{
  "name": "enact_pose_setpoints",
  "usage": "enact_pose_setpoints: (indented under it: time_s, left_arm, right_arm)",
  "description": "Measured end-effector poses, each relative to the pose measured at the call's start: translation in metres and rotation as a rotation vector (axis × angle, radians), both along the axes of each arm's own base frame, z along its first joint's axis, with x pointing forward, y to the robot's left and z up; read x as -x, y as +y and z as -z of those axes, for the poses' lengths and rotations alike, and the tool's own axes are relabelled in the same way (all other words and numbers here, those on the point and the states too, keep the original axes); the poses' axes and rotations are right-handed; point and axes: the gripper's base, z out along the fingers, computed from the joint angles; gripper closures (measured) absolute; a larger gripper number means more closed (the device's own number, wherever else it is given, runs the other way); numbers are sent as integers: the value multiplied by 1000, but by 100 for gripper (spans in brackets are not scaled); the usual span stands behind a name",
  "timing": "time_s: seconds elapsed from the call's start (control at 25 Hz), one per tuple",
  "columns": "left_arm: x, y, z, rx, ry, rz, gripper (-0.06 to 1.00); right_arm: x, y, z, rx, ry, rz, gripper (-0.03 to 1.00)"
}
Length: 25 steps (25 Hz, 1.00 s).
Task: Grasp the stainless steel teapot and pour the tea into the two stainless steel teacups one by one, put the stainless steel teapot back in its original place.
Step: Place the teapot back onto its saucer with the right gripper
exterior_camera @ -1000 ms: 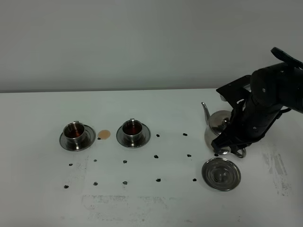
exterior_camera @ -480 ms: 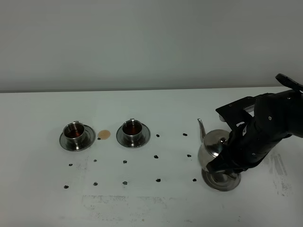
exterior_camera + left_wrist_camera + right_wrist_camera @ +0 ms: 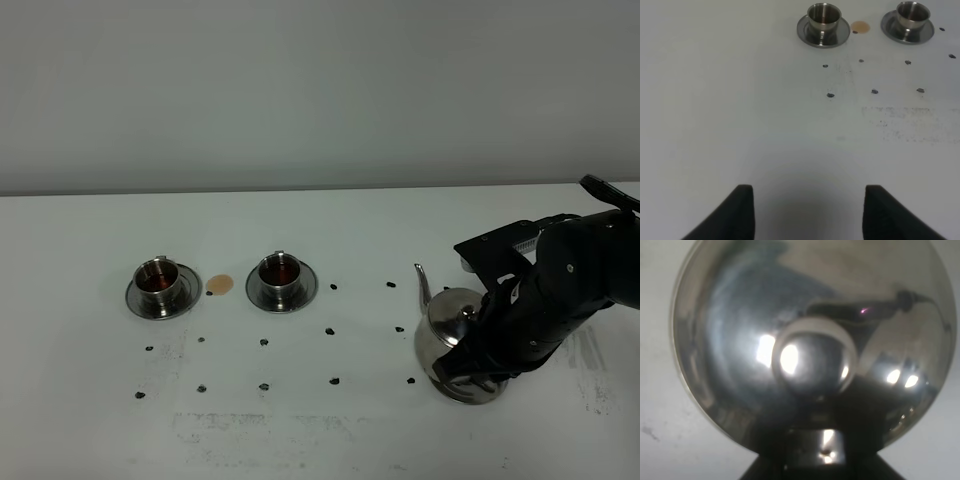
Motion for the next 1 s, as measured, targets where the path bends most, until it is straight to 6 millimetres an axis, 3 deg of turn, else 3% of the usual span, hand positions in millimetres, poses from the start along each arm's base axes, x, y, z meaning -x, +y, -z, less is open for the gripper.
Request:
enact_pose_setpoints:
  time_s: [1.0]
  left_arm:
    - [0, 0, 0, -1, 0, 0, 41]
  right_arm:
    - [1, -15, 12, 39, -26, 38, 76]
